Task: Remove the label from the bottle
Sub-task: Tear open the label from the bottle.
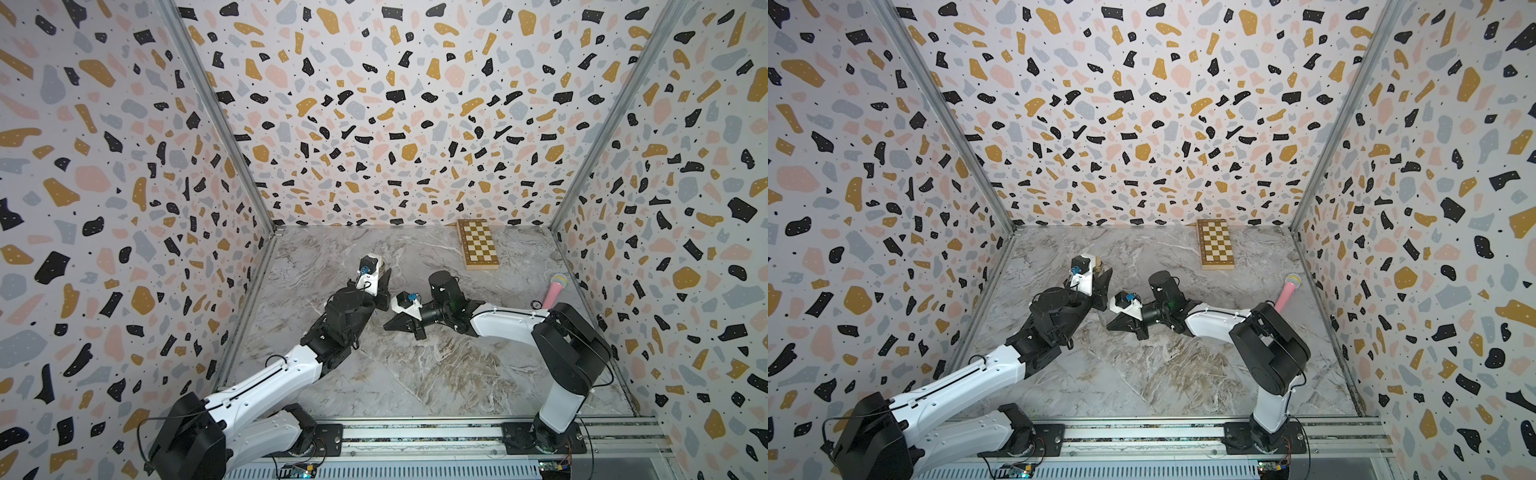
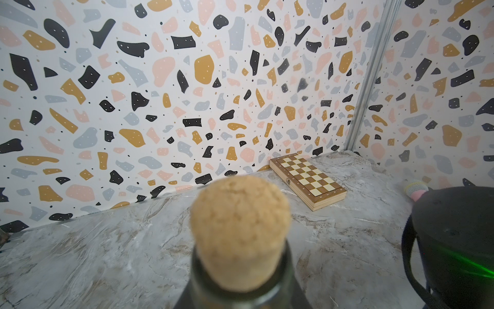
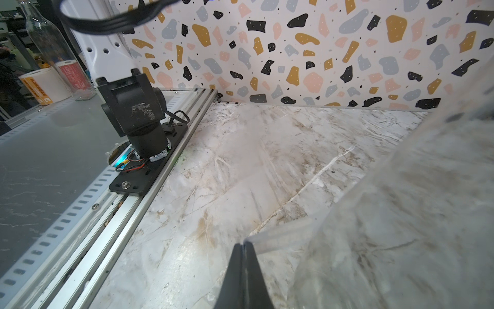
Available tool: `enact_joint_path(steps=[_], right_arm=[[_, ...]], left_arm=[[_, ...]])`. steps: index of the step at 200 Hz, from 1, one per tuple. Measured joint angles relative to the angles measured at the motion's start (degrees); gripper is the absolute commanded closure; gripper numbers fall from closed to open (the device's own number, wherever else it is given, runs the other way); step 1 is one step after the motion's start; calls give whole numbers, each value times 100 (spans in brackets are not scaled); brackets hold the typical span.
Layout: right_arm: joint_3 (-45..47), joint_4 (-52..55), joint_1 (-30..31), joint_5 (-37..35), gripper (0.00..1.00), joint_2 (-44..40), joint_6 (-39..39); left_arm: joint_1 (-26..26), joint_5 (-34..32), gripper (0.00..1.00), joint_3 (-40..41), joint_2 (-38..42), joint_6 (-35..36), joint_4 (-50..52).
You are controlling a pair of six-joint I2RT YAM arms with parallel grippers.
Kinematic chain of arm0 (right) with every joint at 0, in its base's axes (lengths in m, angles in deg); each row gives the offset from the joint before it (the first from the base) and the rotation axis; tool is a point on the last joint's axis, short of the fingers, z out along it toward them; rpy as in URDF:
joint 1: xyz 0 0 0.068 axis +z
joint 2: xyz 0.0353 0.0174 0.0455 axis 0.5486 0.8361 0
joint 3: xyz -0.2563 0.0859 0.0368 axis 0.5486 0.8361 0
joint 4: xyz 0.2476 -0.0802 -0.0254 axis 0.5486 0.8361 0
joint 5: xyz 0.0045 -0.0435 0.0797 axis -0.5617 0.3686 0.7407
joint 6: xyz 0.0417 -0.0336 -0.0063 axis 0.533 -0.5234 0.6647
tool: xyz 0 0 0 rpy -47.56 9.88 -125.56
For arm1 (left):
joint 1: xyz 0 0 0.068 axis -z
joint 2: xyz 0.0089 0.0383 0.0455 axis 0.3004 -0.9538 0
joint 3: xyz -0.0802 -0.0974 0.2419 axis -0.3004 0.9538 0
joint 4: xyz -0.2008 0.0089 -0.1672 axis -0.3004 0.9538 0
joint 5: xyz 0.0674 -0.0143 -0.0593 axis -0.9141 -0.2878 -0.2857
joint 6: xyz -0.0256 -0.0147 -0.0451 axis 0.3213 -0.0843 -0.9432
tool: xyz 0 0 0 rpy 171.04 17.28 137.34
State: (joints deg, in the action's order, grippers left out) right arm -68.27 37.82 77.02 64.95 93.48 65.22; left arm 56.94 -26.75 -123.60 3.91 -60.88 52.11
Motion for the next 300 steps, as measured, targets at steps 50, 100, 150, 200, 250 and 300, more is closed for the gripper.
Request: enact_joint_path(steps=[50, 100, 150, 200, 250, 300], right_arm=[[-11, 17, 11, 2, 100, 0, -33], [-55, 83, 26, 15, 100, 0, -46], [-74, 131, 42, 17, 100, 0, -61], [-74, 146, 59, 17, 100, 0, -66], [-81, 177, 63, 17, 100, 0, -87], [-87, 232, 63, 15, 100, 0, -107]], left_arm=[[0, 0, 100, 0, 0, 0, 0], [0, 0, 100, 0, 0, 0, -2], [4, 0, 100, 0, 0, 0, -7], [9, 0, 100, 11, 0, 0, -33], [9, 0, 100, 24, 0, 0, -57], [9, 0, 100, 24, 0, 0, -61]])
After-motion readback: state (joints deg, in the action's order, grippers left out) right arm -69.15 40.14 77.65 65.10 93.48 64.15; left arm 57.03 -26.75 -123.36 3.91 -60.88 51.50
